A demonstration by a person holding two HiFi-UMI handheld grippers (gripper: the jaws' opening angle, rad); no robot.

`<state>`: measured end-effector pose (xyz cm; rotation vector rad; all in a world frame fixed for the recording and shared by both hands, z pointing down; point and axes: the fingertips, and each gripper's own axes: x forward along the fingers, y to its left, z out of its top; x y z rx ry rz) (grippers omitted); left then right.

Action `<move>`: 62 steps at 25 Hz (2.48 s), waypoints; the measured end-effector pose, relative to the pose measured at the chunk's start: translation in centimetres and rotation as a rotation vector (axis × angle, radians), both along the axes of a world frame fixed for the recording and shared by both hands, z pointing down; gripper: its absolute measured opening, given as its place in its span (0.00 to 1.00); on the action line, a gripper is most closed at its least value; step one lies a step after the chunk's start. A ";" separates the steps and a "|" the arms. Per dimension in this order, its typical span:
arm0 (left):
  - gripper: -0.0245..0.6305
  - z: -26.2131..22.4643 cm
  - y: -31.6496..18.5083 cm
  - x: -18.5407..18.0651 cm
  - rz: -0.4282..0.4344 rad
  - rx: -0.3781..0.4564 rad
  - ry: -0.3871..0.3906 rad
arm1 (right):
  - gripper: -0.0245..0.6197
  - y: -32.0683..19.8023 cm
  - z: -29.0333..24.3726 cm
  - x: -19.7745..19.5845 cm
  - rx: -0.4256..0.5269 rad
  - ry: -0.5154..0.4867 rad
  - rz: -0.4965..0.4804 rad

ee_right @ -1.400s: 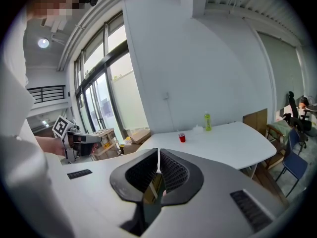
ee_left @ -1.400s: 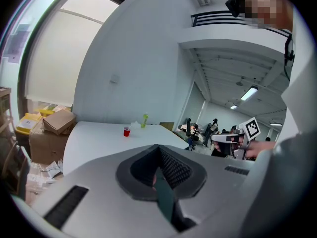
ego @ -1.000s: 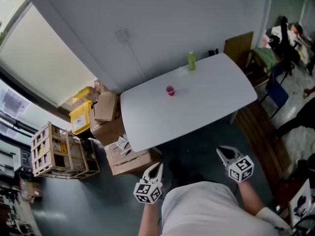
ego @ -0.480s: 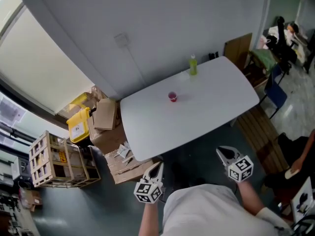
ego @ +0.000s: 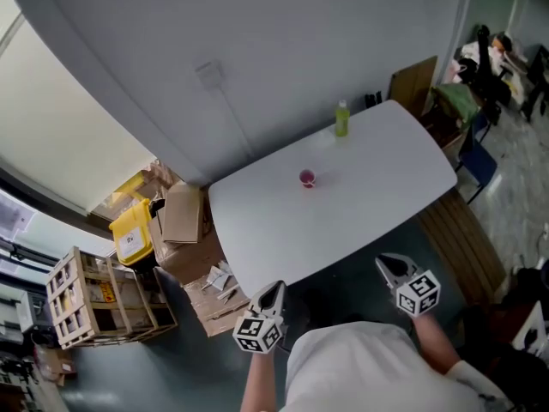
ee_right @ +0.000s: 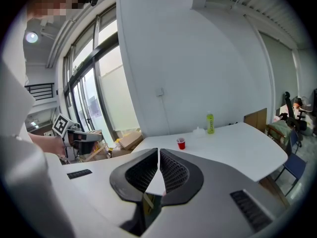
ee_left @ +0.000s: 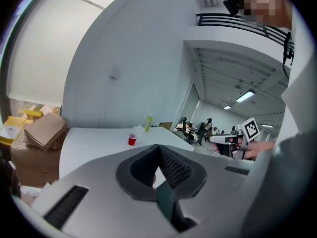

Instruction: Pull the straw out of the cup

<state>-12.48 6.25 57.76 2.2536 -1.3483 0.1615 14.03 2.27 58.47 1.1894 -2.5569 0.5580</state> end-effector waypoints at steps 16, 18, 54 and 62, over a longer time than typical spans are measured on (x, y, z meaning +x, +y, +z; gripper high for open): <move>0.04 1.0 -7.2 -4.0 0.144 0.004 -0.023 | 0.10 -5.6 0.2 -4.3 -0.014 0.060 0.112; 0.04 1.2 -7.8 -4.4 0.157 0.002 -0.020 | 0.10 -6.0 0.5 -4.9 -0.021 0.069 0.117; 0.04 1.0 -14.8 0.6 -0.005 -0.026 0.071 | 0.10 -20.7 2.8 -3.4 -0.053 0.122 -0.106; 0.04 1.7 -16.6 1.7 -0.108 -0.059 0.065 | 0.10 -24.0 5.8 -5.1 -0.058 0.195 -0.291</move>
